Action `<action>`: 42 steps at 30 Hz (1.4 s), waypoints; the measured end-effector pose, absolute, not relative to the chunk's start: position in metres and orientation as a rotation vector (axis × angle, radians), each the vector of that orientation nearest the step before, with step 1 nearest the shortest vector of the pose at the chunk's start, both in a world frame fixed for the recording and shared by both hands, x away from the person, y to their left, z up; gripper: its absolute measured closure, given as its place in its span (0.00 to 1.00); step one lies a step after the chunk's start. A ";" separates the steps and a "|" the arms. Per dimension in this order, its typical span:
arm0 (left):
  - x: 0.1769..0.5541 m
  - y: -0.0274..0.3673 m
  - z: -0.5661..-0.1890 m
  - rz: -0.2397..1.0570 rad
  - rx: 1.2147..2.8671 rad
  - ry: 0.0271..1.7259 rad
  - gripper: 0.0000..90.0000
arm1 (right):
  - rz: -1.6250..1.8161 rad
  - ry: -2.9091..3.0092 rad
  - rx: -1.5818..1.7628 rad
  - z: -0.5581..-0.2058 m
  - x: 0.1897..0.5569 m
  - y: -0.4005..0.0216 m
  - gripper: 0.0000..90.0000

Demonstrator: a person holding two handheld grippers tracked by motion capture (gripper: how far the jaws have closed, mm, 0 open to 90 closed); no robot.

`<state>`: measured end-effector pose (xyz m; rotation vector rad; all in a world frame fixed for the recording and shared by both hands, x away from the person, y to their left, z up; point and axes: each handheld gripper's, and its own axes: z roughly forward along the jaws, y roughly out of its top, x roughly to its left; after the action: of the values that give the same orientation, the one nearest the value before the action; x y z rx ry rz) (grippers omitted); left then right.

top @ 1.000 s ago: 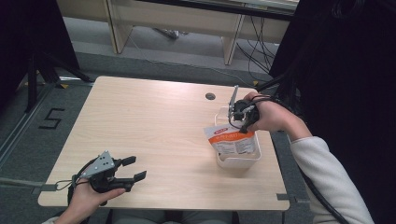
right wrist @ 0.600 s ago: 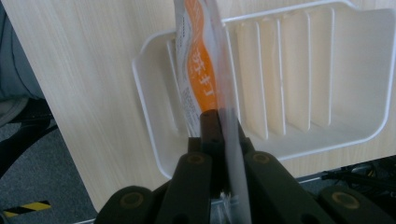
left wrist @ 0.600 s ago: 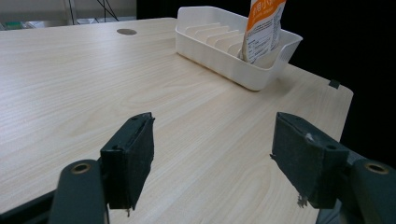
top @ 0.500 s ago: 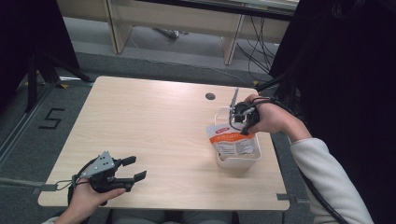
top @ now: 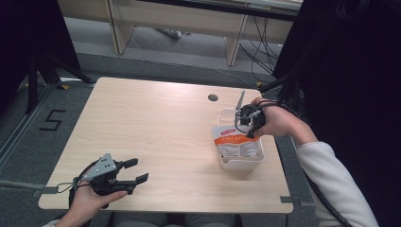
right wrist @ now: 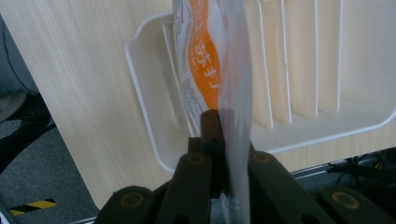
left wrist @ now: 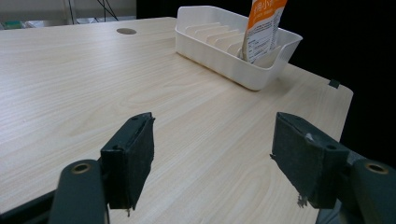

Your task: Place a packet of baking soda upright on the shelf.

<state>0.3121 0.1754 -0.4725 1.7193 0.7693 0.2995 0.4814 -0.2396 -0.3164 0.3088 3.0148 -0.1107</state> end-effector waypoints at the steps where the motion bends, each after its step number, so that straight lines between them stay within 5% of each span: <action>1: 0.312 0.175 -0.472 0.299 1.718 0.771 0.32 | -0.112 3.020 0.314 -0.317 0.482 -0.241 1.00; 42: 0.313 0.174 -0.474 0.284 1.709 0.780 0.32 | -0.106 3.023 0.450 -0.330 0.481 -0.266 1.00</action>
<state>0.3129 0.1743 -0.4737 1.7086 0.7805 0.2838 0.4806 -0.2661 -0.3301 0.4501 3.0226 -0.1058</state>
